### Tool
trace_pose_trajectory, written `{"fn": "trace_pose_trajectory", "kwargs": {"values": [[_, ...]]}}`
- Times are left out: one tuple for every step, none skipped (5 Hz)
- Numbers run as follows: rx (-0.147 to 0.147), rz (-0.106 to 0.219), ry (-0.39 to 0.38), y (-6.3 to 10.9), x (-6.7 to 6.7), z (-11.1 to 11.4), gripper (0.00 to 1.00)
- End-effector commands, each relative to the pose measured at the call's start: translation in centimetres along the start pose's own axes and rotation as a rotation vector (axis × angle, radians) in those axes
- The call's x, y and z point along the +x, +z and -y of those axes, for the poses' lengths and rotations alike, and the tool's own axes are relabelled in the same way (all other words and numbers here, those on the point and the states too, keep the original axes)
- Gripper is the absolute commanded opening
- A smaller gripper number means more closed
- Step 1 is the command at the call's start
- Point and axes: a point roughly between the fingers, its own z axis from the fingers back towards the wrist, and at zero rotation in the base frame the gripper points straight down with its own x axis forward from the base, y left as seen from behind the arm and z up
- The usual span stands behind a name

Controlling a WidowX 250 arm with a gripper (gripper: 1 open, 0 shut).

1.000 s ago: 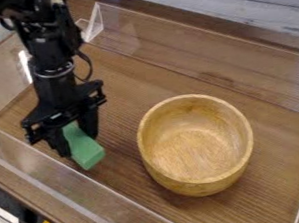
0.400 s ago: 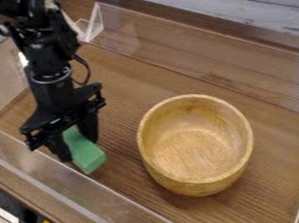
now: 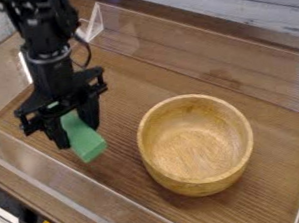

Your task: Put the green block in the brown bowl

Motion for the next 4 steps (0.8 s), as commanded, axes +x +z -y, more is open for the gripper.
{"fn": "trace_pose_trajectory", "kwargs": {"values": [[-0.048, 0.024, 0.021, 1.6, 0.3, 1.3, 0.00], [-0.052, 0.028, 0.022, 1.5, -0.4, 2.3, 0.00], [-0.051, 0.044, -0.042, 1.5, -2.1, 3.0, 0.00], [-0.051, 0.047, -0.064, 1.7, -2.7, 3.8, 0.00]]}}
